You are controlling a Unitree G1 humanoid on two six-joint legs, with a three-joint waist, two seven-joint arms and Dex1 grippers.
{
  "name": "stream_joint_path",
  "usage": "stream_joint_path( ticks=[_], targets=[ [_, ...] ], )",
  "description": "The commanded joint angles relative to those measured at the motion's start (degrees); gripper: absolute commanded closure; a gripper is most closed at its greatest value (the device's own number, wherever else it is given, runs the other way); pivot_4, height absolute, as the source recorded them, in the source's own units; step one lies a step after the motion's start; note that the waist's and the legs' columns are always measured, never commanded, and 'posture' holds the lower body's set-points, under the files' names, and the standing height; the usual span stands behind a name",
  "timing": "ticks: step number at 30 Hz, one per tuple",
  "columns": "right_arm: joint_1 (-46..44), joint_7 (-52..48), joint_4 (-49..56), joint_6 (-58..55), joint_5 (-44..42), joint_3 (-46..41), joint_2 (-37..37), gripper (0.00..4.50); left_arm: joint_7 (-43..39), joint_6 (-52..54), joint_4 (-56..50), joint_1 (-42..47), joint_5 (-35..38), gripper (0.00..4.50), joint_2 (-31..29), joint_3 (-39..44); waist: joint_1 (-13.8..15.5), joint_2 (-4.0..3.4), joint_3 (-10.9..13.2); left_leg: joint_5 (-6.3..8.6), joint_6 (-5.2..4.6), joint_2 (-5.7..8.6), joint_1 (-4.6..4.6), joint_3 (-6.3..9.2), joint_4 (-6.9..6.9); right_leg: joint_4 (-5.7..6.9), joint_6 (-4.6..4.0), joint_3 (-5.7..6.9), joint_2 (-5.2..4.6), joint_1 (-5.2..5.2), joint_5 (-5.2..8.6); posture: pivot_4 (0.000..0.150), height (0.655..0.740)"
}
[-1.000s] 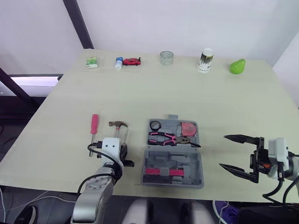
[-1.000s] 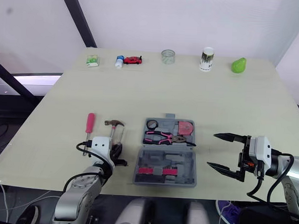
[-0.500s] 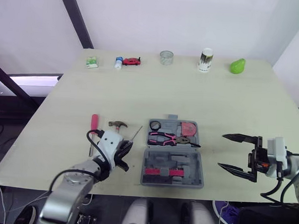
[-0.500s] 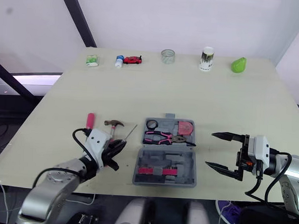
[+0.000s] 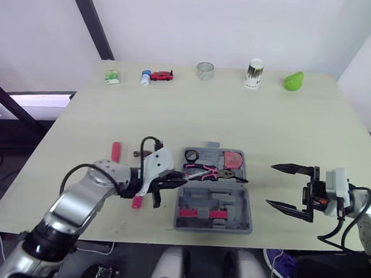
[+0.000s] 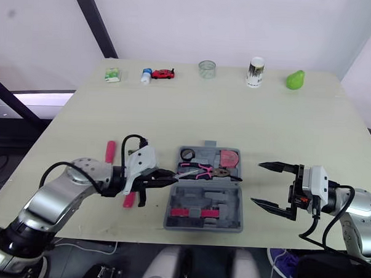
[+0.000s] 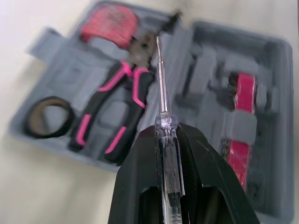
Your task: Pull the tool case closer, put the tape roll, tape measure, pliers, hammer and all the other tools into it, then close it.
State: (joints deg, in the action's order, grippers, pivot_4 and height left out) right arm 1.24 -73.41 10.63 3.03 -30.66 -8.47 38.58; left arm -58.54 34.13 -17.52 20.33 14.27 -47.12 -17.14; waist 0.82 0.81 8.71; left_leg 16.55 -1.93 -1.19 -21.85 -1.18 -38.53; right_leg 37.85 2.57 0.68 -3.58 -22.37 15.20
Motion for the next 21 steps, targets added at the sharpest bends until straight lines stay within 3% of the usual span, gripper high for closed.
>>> stream_joint_path(
  ticks=[1,10,21],
  targets=[
    [1.4,1.3,2.7,1.6,-0.2,-1.3,-0.3,0.0,0.5,-2.1,1.9,4.1,-7.4,4.42,0.6,-5.8,0.0,0.01,0.0,0.0,0.0,0.0,0.0,-0.01,0.0,0.0,0.01,-0.02,0.0,0.0,0.0,0.15,0.74],
    [4.9,4.4,5.0,3.1,0.6,-1.6,-1.1,0.0,-8.5,-1.7,4.2,10.3,-9.0,4.42,2.6,-11.9,0.0,0.04,0.0,0.0,0.0,-0.02,-0.13,-0.05,-0.02,0.06,0.02,-0.09,0.07,-0.2,0.01,0.15,0.74],
    [4.8,5.6,4.9,3.8,1.4,-0.5,-1.7,0.0,-10.3,4.0,4.8,13.7,-11.5,4.42,5.2,-14.8,-0.1,0.04,0.0,0.0,-0.01,-0.01,-0.13,-0.06,-0.1,0.08,0.03,-0.12,0.13,-0.19,0.01,0.15,0.74]
  ],
)
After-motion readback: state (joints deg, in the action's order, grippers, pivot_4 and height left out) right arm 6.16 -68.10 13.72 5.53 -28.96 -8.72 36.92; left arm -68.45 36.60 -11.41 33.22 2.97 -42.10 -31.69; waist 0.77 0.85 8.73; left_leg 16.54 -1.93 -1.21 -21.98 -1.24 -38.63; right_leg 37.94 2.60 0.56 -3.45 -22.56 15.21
